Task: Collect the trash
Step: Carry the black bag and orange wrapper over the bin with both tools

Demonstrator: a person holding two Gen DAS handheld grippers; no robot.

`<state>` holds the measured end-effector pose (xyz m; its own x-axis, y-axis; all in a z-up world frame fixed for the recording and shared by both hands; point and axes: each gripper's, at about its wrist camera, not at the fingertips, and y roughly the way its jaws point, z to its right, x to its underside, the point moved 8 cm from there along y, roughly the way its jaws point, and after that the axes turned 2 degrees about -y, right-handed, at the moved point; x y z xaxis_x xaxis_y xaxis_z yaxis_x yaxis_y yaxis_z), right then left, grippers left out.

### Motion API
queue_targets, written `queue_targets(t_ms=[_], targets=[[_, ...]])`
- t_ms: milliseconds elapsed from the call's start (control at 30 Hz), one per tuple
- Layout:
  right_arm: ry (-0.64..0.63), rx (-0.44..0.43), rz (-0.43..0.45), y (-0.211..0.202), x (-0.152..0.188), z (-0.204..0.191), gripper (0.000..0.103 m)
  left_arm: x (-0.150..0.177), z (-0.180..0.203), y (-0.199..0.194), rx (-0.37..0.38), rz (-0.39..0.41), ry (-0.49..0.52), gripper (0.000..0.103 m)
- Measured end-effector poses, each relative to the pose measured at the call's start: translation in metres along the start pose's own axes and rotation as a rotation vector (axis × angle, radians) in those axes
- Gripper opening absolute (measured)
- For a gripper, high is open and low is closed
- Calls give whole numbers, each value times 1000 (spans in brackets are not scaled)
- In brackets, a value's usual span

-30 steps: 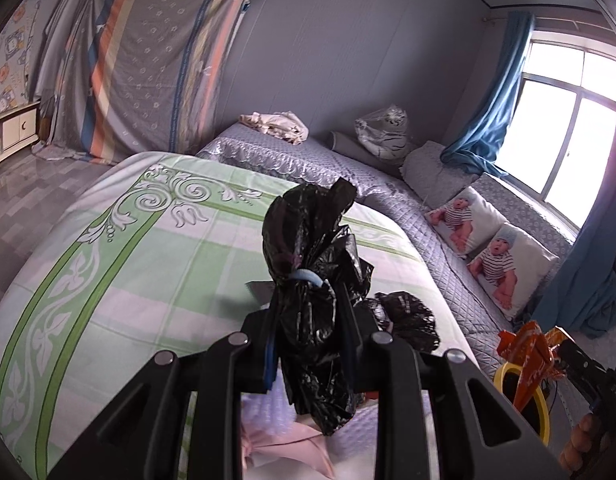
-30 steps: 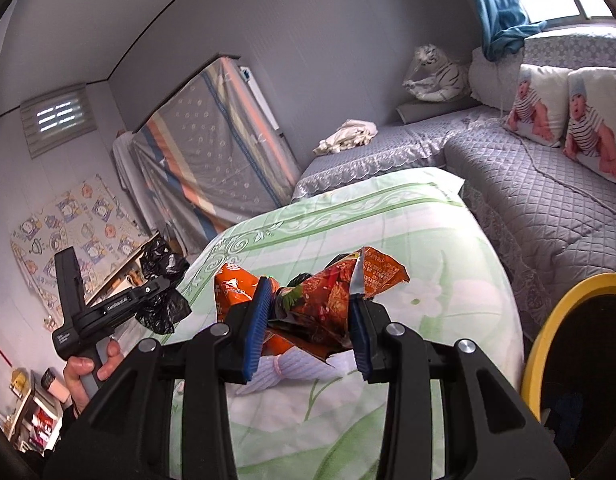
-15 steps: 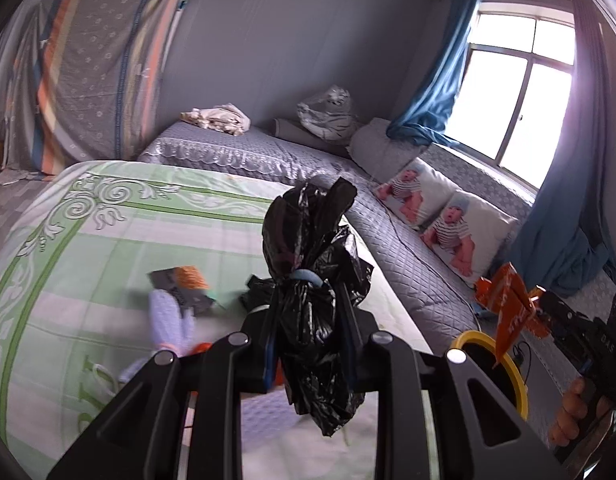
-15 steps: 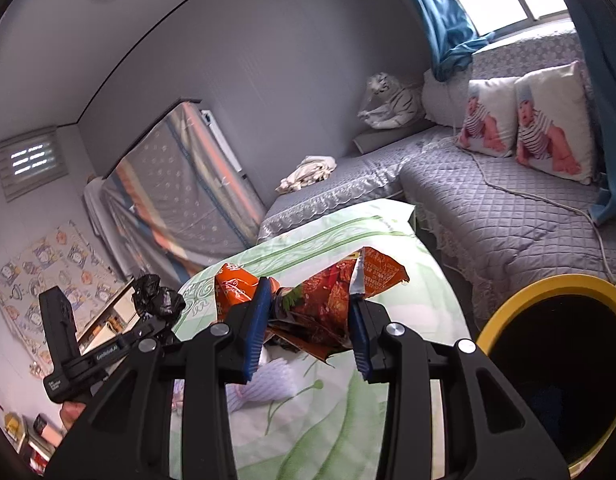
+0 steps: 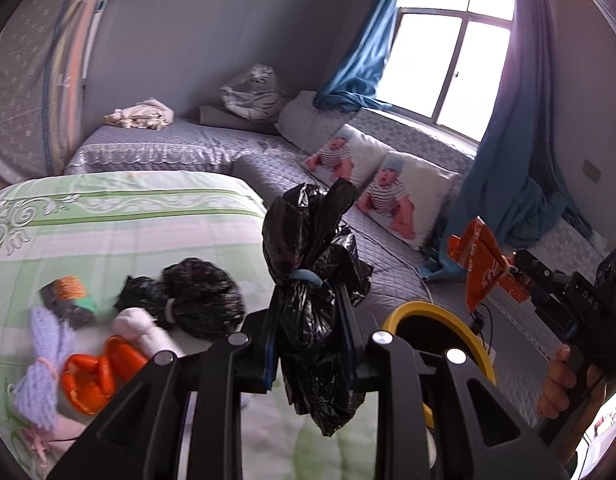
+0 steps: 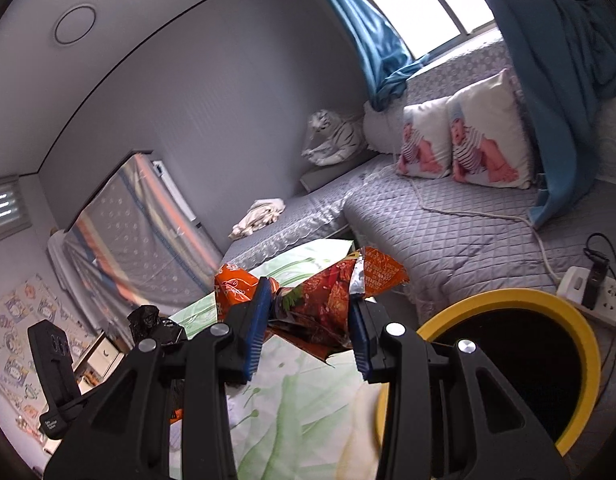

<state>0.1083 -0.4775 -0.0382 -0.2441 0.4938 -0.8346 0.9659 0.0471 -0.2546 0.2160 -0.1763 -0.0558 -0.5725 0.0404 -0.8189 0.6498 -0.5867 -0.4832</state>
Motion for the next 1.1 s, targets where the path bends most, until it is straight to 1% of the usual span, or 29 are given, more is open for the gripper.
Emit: queue_targets(t_ms=[233, 333, 467, 633, 833, 967, 1100], targets=[[57, 77, 39, -16, -7, 45, 35, 1, 44, 29, 79, -37, 64, 23], [72, 112, 55, -21, -9, 61, 35, 6, 65, 45, 127, -71, 77, 23], [76, 168, 78, -24, -11, 78, 35, 12, 86, 66, 165, -111, 92, 23], [68, 280, 111, -30, -12, 103, 35, 21, 105, 87, 188, -145, 111, 23], [66, 398, 111, -30, -3, 130, 35, 40, 128, 117, 213, -207, 120, 23], [71, 468, 104, -30, 2, 147, 35, 53, 142, 129, 222, -237, 139, 23], [87, 490, 96, -31, 8, 158, 35, 64, 151, 139, 228, -265, 148, 23]])
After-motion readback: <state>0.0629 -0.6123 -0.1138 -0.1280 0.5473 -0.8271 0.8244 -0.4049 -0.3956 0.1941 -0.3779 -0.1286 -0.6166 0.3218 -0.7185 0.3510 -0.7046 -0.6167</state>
